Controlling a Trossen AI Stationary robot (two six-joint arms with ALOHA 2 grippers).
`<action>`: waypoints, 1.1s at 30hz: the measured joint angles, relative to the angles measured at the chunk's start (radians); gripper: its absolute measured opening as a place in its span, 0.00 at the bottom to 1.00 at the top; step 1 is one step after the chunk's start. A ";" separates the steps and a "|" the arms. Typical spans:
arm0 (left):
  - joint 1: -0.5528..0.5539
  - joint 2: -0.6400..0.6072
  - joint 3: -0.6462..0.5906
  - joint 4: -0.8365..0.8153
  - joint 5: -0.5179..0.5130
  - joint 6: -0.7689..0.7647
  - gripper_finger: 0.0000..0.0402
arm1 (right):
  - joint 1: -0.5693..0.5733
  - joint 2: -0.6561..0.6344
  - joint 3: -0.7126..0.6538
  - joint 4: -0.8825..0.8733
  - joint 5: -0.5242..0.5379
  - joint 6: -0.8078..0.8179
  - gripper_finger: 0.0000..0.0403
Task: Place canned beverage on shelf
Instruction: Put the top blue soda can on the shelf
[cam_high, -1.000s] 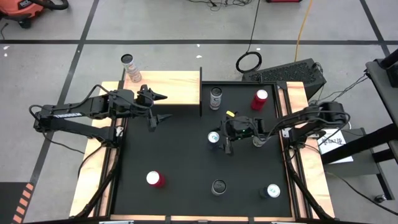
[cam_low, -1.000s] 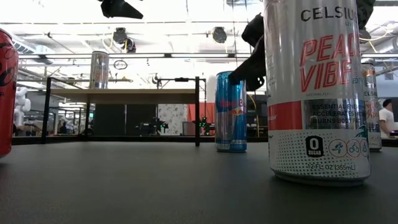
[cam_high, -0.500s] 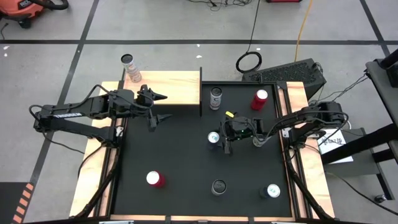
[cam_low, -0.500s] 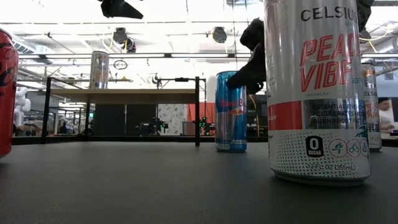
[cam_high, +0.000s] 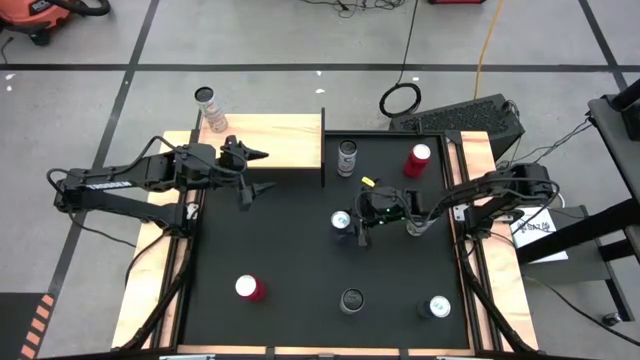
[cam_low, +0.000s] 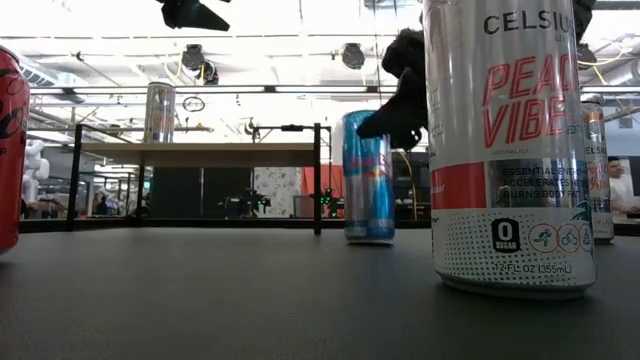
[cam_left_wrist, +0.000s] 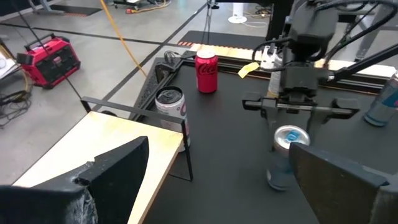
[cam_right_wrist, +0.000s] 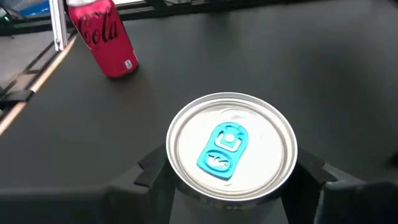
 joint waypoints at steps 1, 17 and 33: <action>0.000 0.000 0.000 0.000 -0.002 0.000 0.97 | 0.000 0.000 0.023 -0.023 0.000 -0.002 0.48; 0.000 0.000 0.000 -0.006 -0.008 0.000 0.97 | -0.022 -0.002 0.447 -0.374 0.006 -0.227 0.48; 0.000 0.000 0.000 -0.008 -0.006 0.001 0.97 | -0.210 -0.002 0.581 -0.298 0.005 -0.316 0.48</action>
